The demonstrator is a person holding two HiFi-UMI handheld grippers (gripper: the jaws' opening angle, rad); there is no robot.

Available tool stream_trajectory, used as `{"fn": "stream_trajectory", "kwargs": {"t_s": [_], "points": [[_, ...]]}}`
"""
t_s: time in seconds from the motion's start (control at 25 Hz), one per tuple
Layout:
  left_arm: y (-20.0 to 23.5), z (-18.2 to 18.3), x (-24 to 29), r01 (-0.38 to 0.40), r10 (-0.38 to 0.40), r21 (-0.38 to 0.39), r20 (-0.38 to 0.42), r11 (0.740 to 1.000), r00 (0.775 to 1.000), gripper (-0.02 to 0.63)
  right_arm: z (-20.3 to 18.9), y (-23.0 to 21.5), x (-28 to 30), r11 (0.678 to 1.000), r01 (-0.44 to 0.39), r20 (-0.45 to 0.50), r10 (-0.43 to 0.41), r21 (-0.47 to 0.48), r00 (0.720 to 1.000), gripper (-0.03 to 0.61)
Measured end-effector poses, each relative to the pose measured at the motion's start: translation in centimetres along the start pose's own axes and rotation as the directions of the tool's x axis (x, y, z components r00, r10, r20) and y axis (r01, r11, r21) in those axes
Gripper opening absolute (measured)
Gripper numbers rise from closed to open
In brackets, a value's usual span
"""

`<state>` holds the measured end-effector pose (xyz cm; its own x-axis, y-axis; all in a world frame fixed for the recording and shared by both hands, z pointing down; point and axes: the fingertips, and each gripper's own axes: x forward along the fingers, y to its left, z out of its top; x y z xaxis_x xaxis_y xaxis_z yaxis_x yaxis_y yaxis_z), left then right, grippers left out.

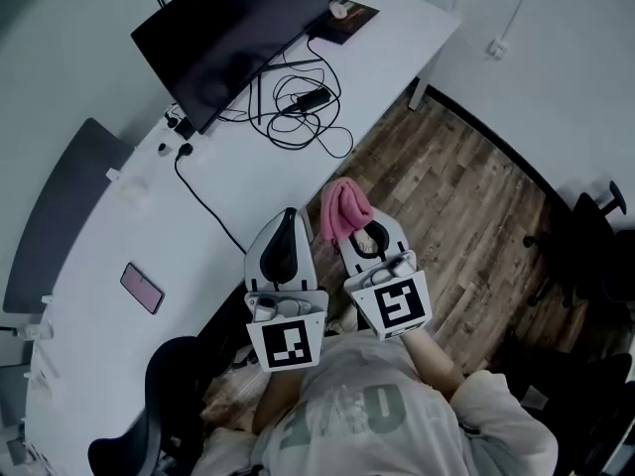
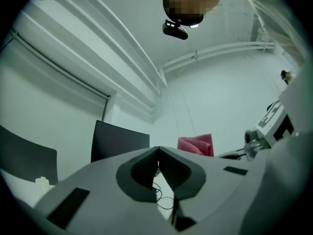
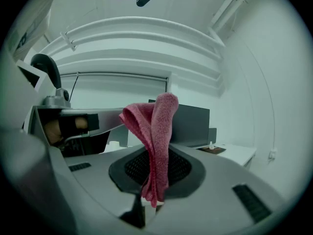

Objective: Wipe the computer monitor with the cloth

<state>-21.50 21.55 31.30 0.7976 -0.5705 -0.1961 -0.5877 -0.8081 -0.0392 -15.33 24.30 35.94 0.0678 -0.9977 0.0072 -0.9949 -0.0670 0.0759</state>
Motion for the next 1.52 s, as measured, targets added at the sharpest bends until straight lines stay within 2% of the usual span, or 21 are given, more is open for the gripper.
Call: {"fn": "stream_trajectory", "kwargs": {"t_s": [0.16,0.4,0.6,0.76,1.08,1.52], "points": [[1.5,-1.6,4.0,-0.069,0.069,0.004,-0.017,0.998,0.997,0.015,0.1,-2.7,4.3,0.998,-0.068,0.023,0.069,-0.013,0.997,0.057],[3.8,-2.0,11.6,-0.182,0.184,0.069,-0.019,0.981,0.983,0.015,1.8,-8.3,11.6,0.986,-0.169,0.076,0.169,-0.007,0.983,0.057],[6.1,-1.7,18.3,-0.307,0.309,0.107,-0.003,0.946,0.951,0.015,3.1,-11.7,17.6,0.950,-0.308,0.099,0.313,-0.057,0.945,0.057],[7.6,-1.0,22.2,-0.396,0.397,0.131,0.017,0.909,0.918,0.015,3.7,-13.6,21.4,0.909,-0.413,0.091,0.416,-0.050,0.905,0.057],[10.3,-2.6,24.5,-0.498,0.505,0.157,-0.006,0.853,0.863,0.015,4.6,-13.9,26.3,0.849,-0.528,0.137,0.523,0.003,0.842,0.057],[13.2,-1.4,25.1,-0.540,0.543,0.182,0.038,0.822,0.839,0.015,5.5,-11.2,28.9,0.815,-0.579,0.143,0.573,0.002,0.807,0.057]]}}
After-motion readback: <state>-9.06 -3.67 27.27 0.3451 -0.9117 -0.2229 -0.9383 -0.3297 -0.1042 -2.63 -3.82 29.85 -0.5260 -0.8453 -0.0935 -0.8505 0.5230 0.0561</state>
